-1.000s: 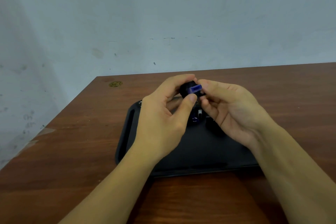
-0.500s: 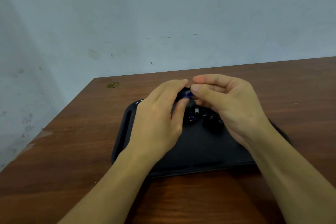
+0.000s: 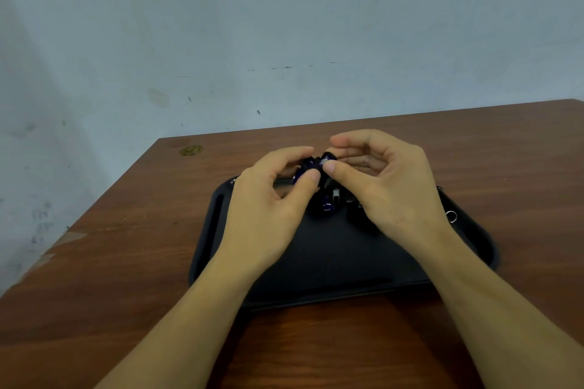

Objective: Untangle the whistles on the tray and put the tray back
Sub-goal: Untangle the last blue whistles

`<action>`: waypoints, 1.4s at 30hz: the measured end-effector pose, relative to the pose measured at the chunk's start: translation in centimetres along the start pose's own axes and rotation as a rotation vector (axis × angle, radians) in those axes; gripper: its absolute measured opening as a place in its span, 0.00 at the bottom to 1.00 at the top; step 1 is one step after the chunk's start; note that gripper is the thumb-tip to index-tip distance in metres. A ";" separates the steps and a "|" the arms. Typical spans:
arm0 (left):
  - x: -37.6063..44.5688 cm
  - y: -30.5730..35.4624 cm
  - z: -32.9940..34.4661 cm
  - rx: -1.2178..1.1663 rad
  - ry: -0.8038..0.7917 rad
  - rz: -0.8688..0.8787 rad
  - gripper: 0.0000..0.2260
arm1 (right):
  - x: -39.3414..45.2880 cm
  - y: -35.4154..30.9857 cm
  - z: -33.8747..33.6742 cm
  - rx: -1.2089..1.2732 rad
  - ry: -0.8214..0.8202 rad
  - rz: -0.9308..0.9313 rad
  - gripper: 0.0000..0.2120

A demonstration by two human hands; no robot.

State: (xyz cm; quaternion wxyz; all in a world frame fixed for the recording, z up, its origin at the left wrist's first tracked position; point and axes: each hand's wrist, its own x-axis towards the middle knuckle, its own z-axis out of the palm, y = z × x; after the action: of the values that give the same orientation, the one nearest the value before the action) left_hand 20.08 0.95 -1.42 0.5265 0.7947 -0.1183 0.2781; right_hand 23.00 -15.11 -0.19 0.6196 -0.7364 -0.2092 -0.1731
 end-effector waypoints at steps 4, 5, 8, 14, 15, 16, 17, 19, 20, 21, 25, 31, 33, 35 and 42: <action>0.4 0.0 -0.3 -0.172 -0.057 -0.073 0.14 | -0.1 0.1 0.0 -0.004 -0.028 -0.032 0.12; 0.4 0.0 -0.5 -0.187 -0.068 -0.079 0.15 | -0.2 0.1 0.1 -0.001 -0.034 -0.043 0.12; 0.5 -0.3 -1.1 -0.140 -0.109 -0.063 0.14 | -0.2 0.1 0.1 0.034 -0.061 -0.052 0.11; 0.6 -0.5 -1.3 -0.037 -0.154 -0.050 0.13 | 0.1 0.4 -0.1 0.093 -0.091 -0.010 0.11; 0.7 -0.5 -1.4 -0.013 -0.155 -0.043 0.12 | 0.1 0.5 -0.1 0.095 -0.087 0.002 0.11; 0.6 -0.5 -1.3 0.007 -0.150 -0.036 0.11 | 0.1 0.6 0.0 0.093 -0.083 0.013 0.11; 0.6 -0.5 -1.3 0.022 -0.137 -0.030 0.11 | 0.1 0.6 0.0 0.093 -0.078 0.023 0.11; 0.5 -0.4 -0.9 0.039 -0.097 -0.022 0.09 | 0.2 0.6 0.1 0.107 -0.060 0.035 0.11; 0.4 -0.3 -0.7 0.038 -0.078 -0.024 0.10 | 0.2 0.5 0.2 0.115 -0.049 0.035 0.11; 0.4 -0.3 -0.5 0.029 -0.061 -0.027 0.10 | 0.2 0.5 0.3 0.121 -0.035 0.029 0.11; 0.3 -0.5 -0.4 -0.030 -0.018 -0.036 0.09 | -0.1 0.2 1.0 0.090 0.004 -0.024 0.12; 0.4 -0.3 -0.3 -0.219 0.018 -0.089 0.04 | -0.8 0.0 1.8 0.029 0.040 -0.159 0.13; 0.5 -0.3 -0.4 -0.280 0.035 -0.113 0.04 | -1.0 0.1 1.9 0.041 0.029 -0.167 0.13; 0.5 -0.2 -0.4 -0.343 0.041 -0.140 0.03 | -1.0 0.2 1.9 0.095 0.011 -0.153 0.13; 0.5 0.4 -0.7 -0.533 0.085 -0.244 0.05 | -0.9 0.8 1.3 0.101 -0.175 -0.154 0.19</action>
State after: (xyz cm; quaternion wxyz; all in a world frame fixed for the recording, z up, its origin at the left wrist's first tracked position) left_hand 20.04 1.46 -0.64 0.7505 0.6245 -0.0687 0.2047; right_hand 22.68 -14.03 -1.53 0.6201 -0.6983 -0.3271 -0.1444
